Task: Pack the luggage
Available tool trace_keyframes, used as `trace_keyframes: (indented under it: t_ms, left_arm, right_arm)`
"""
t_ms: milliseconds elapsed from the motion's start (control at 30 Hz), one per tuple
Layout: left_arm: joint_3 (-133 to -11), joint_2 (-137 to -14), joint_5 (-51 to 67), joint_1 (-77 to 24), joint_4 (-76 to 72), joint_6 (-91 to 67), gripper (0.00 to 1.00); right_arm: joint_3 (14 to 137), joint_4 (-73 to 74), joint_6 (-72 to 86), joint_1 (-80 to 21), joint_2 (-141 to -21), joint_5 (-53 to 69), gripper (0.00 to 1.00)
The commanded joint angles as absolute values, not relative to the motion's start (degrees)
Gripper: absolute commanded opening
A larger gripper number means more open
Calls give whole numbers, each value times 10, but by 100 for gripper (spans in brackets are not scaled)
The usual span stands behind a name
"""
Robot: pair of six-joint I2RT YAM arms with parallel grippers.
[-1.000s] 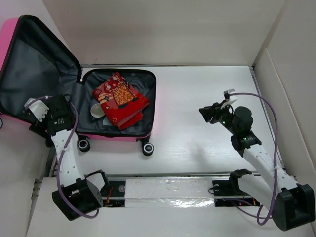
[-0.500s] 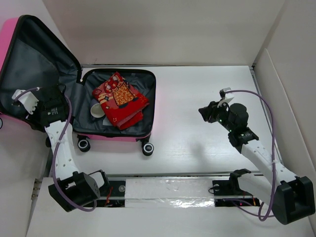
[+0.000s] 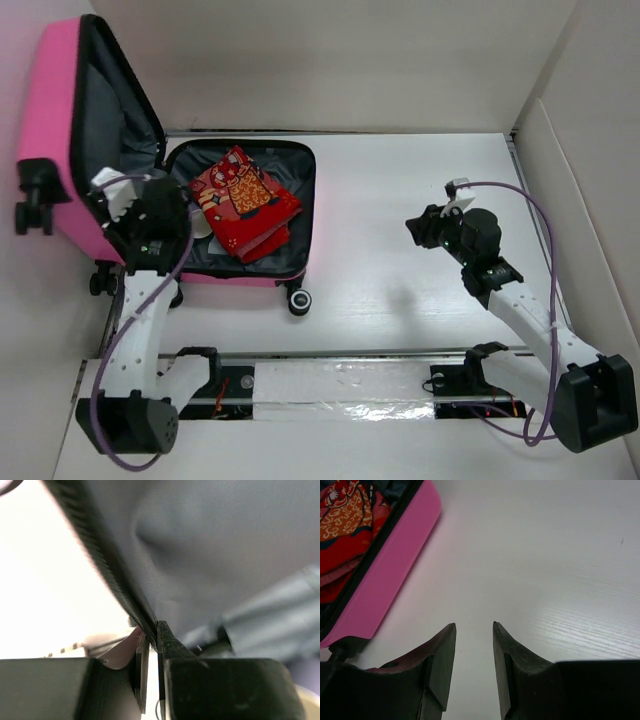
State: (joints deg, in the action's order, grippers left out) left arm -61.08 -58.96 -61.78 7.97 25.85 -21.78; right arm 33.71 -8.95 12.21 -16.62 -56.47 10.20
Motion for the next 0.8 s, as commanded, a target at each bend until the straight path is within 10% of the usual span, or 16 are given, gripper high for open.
trace_keyframes:
  t_ms: [0,433,567,767]
  left_arm:
    - [-546,-553,-706,-84,157,-111,0]
    - [-491,-513,-644,-462,206,9,0]
    - [-581,-615,-516,-577,329,-52,61]
    - [-704,-764,-512,-759,482,-152,70]
  right_arm:
    - [365,-95,115,-176,-567,88,41]
    - [371,-88,115,-176,-583,77,41]
    - [376,-82,112,-176,-589,69,42]
    - [374,-80,112,-181,-587,53,42]
